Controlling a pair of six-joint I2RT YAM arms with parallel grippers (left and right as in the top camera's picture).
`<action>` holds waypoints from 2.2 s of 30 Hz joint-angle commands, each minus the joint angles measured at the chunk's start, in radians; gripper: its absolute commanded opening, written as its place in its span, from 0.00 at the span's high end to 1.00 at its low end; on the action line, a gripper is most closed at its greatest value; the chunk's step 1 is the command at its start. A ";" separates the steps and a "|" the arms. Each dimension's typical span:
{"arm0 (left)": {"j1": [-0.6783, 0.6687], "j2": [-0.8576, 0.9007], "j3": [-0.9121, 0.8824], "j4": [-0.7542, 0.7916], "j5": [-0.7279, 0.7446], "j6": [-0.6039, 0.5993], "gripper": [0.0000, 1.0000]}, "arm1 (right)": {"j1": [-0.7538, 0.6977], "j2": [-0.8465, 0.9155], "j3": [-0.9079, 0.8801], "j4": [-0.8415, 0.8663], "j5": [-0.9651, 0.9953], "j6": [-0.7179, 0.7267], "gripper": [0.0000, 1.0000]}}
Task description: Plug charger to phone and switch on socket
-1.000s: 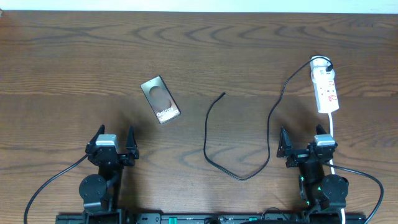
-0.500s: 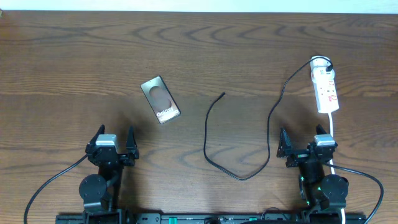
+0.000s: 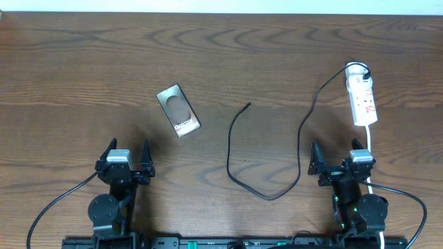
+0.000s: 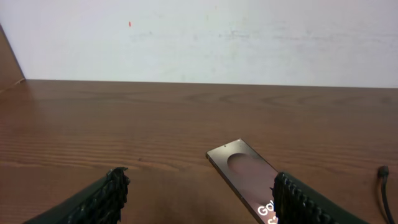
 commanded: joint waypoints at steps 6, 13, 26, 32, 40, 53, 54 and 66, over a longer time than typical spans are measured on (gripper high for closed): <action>0.004 0.109 0.121 -0.004 0.005 0.010 0.24 | -0.002 0.003 -0.001 -0.003 -0.010 -0.001 0.01; 0.003 0.333 0.307 -0.006 0.005 0.010 0.24 | -0.002 0.003 -0.001 -0.003 -0.010 -0.001 0.01; 0.002 0.947 0.940 -0.381 0.006 0.010 0.24 | -0.002 0.003 -0.001 -0.003 -0.010 -0.001 0.01; -0.037 1.249 1.297 -0.660 0.013 0.009 0.24 | -0.002 0.003 -0.001 -0.003 -0.010 -0.001 0.01; -0.130 1.625 1.685 -1.110 0.023 -0.021 0.24 | -0.002 0.003 -0.001 -0.003 -0.010 -0.001 0.01; -0.145 1.836 1.683 -1.085 0.105 -0.275 0.26 | -0.002 0.003 -0.001 -0.003 -0.010 -0.001 0.01; -0.146 1.853 1.683 -1.081 0.086 -0.349 0.26 | -0.002 0.003 -0.001 -0.003 -0.010 -0.001 0.01; -0.261 2.087 1.683 -1.038 -0.174 -0.550 0.25 | -0.002 0.003 -0.001 -0.003 -0.010 -0.001 0.01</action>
